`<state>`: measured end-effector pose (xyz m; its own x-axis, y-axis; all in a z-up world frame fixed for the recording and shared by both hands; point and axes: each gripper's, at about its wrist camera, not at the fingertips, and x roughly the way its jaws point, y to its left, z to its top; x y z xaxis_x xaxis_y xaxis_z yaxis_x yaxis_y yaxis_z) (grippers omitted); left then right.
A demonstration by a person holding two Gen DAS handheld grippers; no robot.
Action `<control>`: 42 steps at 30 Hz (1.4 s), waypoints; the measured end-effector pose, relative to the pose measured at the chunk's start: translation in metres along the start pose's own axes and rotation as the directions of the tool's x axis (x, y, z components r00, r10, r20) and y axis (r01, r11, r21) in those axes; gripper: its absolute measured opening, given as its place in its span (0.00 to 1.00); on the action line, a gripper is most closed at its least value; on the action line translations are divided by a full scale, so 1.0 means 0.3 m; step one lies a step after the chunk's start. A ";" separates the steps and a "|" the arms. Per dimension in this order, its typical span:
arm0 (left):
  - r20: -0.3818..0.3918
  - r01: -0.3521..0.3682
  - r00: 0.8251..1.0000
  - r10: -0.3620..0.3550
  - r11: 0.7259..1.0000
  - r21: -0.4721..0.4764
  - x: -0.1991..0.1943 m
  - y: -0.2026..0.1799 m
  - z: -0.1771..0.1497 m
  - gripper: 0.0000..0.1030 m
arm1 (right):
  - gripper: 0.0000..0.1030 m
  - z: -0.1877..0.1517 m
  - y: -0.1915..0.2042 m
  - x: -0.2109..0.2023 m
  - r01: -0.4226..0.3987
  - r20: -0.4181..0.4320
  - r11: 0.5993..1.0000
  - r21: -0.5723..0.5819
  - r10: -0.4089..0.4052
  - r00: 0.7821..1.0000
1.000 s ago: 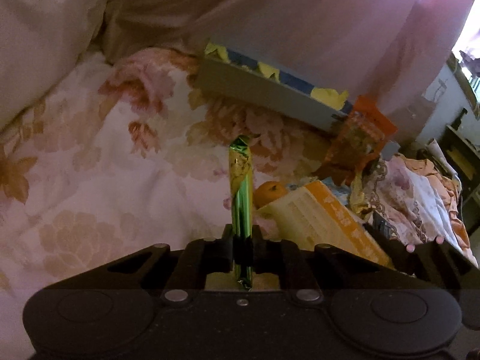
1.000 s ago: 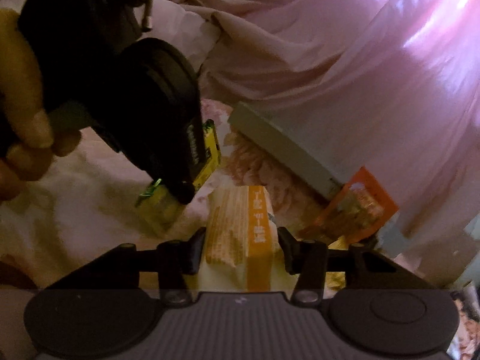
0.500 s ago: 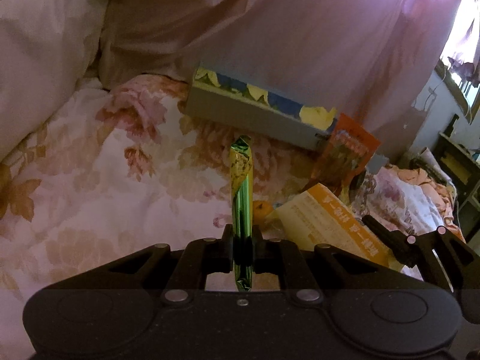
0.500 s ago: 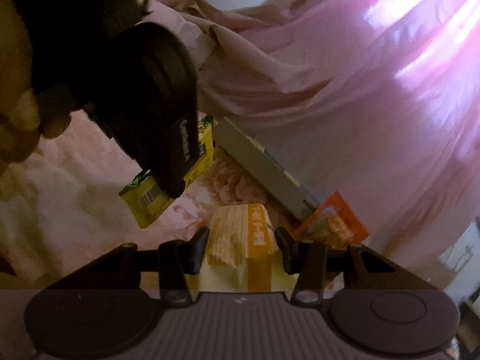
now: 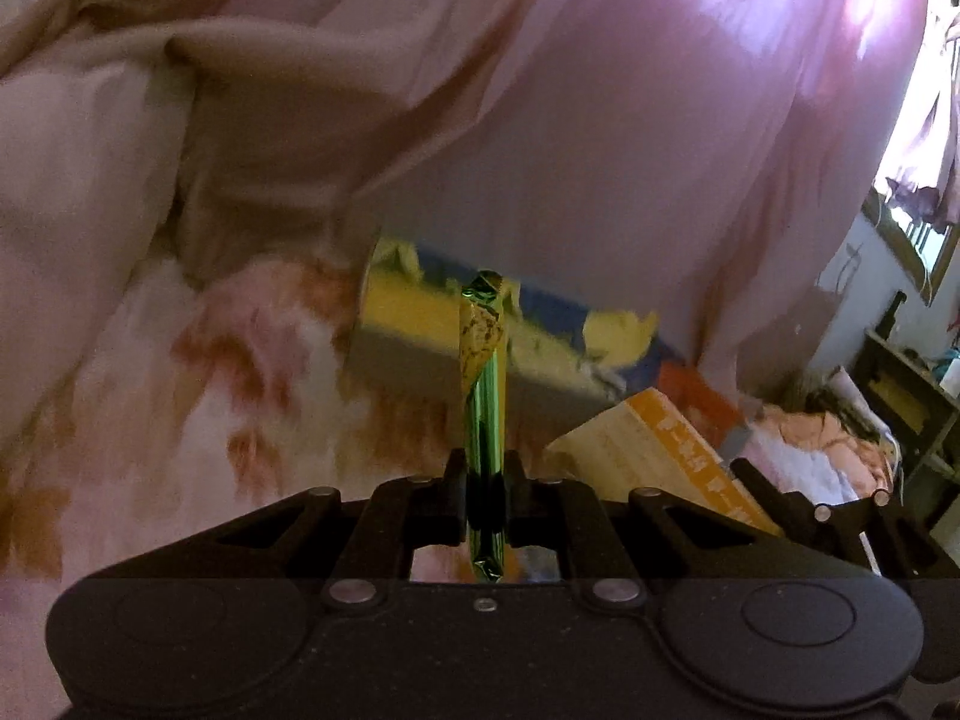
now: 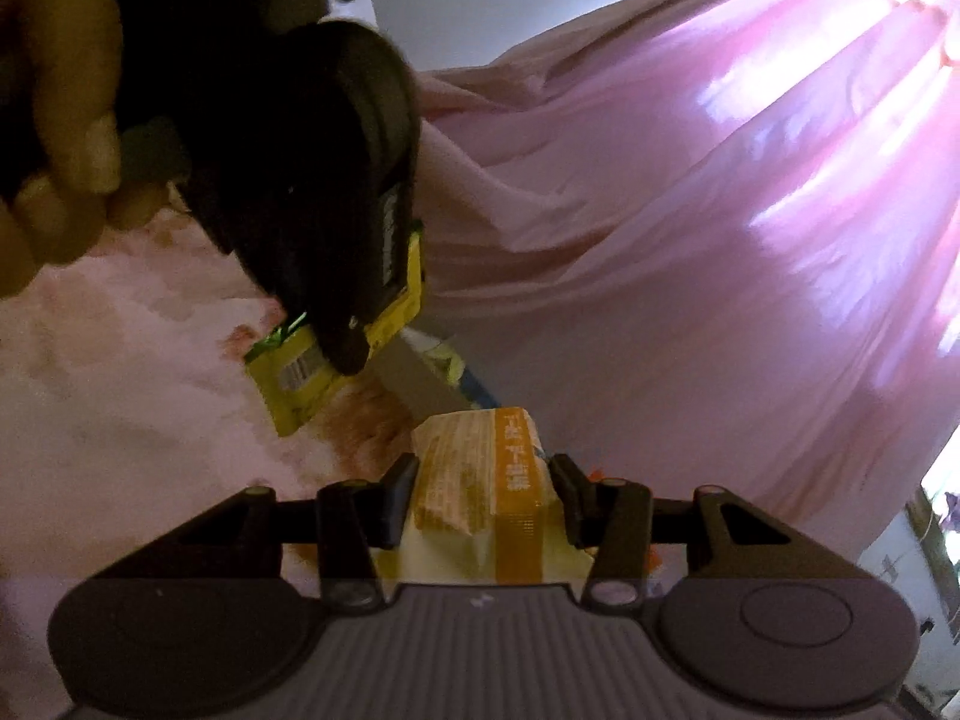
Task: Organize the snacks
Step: 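Carry both snacks into the gray box and open both tools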
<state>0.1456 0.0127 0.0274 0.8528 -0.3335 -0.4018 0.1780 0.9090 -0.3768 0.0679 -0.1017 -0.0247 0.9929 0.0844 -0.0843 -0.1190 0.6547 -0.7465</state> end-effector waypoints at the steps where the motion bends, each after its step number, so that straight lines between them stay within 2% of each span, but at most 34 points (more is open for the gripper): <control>1: 0.017 0.001 1.000 -0.002 1.000 0.009 0.015 -0.005 0.031 0.10 | 0.50 0.011 -0.011 0.029 0.009 0.010 1.000 -0.001 -0.009 1.000; 5: 0.075 0.015 0.997 -0.016 1.000 0.017 0.079 -0.011 0.137 0.10 | 0.50 0.038 -0.068 0.161 0.039 0.035 0.999 0.010 -0.039 0.999; 10: 0.091 0.009 0.996 -0.010 1.000 0.016 0.220 0.008 0.234 0.10 | 0.50 0.048 -0.124 0.339 0.049 0.032 0.997 0.063 -0.051 0.998; 14: 0.068 0.006 0.998 -0.006 1.000 0.011 0.322 0.026 0.251 0.10 | 0.50 0.026 -0.126 0.470 0.032 0.006 0.992 0.125 -0.033 0.999; 18: 0.039 0.001 0.999 -0.001 1.000 0.008 0.407 0.049 0.254 0.10 | 0.49 0.003 -0.094 0.540 0.028 0.008 0.989 0.146 -0.029 1.000; 25: 0.001 -0.012 1.000 0.012 1.000 0.016 0.516 0.077 0.258 0.11 | 0.48 -0.005 -0.098 0.648 0.063 0.018 0.981 0.184 -0.068 0.998; 27: 0.001 -0.016 1.000 0.016 1.000 0.012 0.517 0.074 0.259 0.13 | 0.37 -0.010 -0.095 0.680 0.069 0.013 0.981 0.183 -0.073 0.997; 29: -0.004 -0.022 1.000 0.022 1.000 0.003 0.529 0.082 0.265 0.15 | 0.37 -0.010 -0.095 0.705 0.079 0.006 0.978 0.191 -0.081 0.997; 32: -0.023 -0.023 0.999 0.023 1.000 -0.020 0.548 0.097 0.271 0.19 | 0.46 -0.009 -0.099 0.733 0.078 0.000 0.972 0.221 -0.080 0.997; 34: -0.016 -0.023 1.000 0.023 1.000 -0.018 0.545 0.095 0.272 0.22 | 0.56 -0.014 -0.114 0.716 0.084 0.000 0.968 0.236 -0.087 0.996; 35: -0.015 -0.023 1.000 0.023 1.000 -0.018 0.543 0.093 0.271 0.28 | 0.58 -0.012 -0.114 0.713 0.085 0.002 0.967 0.241 -0.088 0.996; 38: -0.003 -0.036 0.999 0.035 0.999 -0.040 0.522 0.091 0.276 0.54 | 0.72 -0.015 -0.131 0.669 0.085 0.012 0.960 0.265 -0.092 0.996; 41: 0.025 -0.041 0.999 0.043 0.998 -0.056 0.475 0.086 0.285 0.63 | 0.82 0.003 -0.161 0.594 0.097 0.028 0.955 0.281 -0.109 0.994; 42: 0.033 -0.043 0.998 0.045 0.997 -0.060 0.457 0.084 0.290 0.69 | 0.86 0.007 -0.173 0.570 0.102 0.033 0.953 0.286 -0.116 0.993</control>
<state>0.3098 0.0116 0.0354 0.8757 -0.2839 -0.3905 0.1115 0.9059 -0.4086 0.2437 -0.1196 0.0009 0.9992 0.0324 0.0246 -0.0144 0.8470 -0.5314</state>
